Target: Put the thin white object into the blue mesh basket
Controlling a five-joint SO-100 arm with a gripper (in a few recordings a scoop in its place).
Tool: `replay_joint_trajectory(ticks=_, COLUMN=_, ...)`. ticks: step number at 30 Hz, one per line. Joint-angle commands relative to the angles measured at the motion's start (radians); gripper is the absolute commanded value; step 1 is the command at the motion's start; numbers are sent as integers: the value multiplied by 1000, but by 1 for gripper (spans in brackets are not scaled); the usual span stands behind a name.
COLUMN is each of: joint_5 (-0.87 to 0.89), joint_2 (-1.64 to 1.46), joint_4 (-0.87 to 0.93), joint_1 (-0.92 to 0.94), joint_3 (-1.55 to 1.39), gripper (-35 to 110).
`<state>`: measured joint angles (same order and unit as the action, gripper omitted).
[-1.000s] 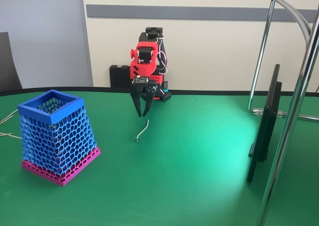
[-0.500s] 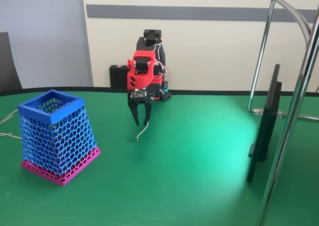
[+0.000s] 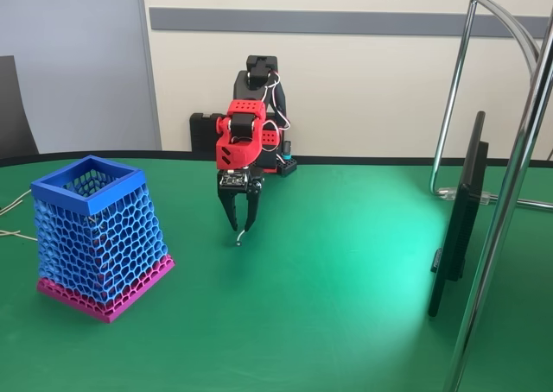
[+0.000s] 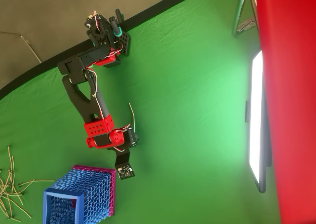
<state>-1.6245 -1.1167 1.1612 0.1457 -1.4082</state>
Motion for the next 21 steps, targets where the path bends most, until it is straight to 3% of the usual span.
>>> replay_joint_trajectory(ticks=1, joint_5=0, joint_2=3, joint_4=-8, joint_1=9, joint_3=52, gripper=14)
replay_joint_trajectory(ticks=21, joint_5=-18, joint_2=80, joint_4=-8, joint_1=23, joint_3=106, gripper=14)
